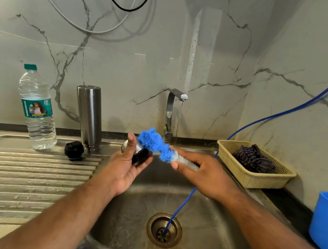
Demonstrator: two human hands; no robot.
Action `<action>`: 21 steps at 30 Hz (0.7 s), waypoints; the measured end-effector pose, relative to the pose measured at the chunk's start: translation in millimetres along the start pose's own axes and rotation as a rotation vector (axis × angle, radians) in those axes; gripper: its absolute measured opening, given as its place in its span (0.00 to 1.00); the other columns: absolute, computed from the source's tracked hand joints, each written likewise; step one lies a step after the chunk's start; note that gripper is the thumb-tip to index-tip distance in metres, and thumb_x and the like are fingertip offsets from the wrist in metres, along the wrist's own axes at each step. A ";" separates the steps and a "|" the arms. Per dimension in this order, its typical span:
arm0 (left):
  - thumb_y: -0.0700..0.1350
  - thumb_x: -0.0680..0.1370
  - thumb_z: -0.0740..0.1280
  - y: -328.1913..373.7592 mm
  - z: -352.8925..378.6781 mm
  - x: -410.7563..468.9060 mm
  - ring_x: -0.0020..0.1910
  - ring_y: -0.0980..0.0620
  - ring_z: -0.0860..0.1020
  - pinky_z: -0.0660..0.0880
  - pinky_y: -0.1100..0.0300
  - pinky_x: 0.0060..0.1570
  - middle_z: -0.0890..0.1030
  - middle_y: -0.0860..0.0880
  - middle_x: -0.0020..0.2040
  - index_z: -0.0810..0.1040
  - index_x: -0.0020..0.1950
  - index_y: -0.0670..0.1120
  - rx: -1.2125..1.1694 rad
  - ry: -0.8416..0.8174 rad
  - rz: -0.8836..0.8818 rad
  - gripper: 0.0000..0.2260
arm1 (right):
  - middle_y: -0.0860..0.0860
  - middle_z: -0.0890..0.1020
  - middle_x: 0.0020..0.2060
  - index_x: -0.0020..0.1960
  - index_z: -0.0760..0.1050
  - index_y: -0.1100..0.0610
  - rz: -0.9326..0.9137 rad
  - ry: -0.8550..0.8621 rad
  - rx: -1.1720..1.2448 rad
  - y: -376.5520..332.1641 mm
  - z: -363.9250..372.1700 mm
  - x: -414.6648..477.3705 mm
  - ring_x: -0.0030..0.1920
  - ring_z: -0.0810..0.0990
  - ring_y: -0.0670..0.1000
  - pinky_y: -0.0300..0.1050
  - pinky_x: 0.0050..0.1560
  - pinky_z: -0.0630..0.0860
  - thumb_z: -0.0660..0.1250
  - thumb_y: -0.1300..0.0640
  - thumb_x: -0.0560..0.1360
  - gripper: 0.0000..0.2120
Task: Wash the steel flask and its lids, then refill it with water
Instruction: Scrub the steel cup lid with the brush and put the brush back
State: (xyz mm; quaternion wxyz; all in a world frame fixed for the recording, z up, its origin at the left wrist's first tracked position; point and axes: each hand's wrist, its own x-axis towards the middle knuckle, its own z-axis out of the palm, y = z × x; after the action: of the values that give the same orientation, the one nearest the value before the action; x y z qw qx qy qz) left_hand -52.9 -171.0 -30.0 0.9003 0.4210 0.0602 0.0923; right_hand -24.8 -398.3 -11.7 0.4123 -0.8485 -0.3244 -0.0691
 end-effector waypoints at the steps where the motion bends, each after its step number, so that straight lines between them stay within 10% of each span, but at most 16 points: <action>1: 0.64 0.65 0.70 0.2 0.4 0.5 0.56 0.43 0.85 0.84 0.51 0.51 0.85 0.38 0.57 0.73 0.68 0.38 -0.021 0.007 -0.006 0.40 | 0.30 0.79 0.63 0.71 0.75 0.38 -0.005 -0.028 0.022 0.2 1.0 -0.2 0.63 0.75 0.29 0.31 0.66 0.72 0.72 0.47 0.79 0.21; 5: 0.70 0.71 0.63 7.6 0.0 -4.9 0.61 0.38 0.82 0.78 0.43 0.60 0.82 0.34 0.62 0.72 0.68 0.36 -0.181 -0.046 -0.114 0.41 | 0.29 0.79 0.62 0.70 0.75 0.36 0.029 0.047 -0.012 3.4 0.8 1.2 0.62 0.75 0.30 0.38 0.68 0.74 0.72 0.44 0.78 0.21; 9: 0.50 0.86 0.56 8.9 -2.0 -6.8 0.61 0.38 0.82 0.78 0.40 0.60 0.82 0.36 0.63 0.72 0.72 0.37 -0.221 -0.083 -0.140 0.21 | 0.29 0.78 0.63 0.70 0.75 0.37 -0.008 0.001 0.006 0.1 1.2 0.4 0.64 0.74 0.29 0.33 0.67 0.72 0.72 0.45 0.78 0.21; 21: 0.46 0.70 0.76 6.4 -9.9 -3.0 0.59 0.46 0.84 0.81 0.51 0.60 0.83 0.40 0.62 0.75 0.68 0.41 0.309 -0.090 0.039 0.28 | 0.31 0.82 0.59 0.69 0.76 0.34 0.030 0.095 0.010 0.5 -8.9 0.9 0.58 0.79 0.32 0.37 0.59 0.77 0.71 0.41 0.77 0.20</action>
State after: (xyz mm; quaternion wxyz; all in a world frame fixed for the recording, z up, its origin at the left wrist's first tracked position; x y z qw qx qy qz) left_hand -58.3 -160.2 -31.3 0.8247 0.5593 0.0249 0.0804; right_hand -22.5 -404.8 -5.8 0.4323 -0.8471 -0.2920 -0.1015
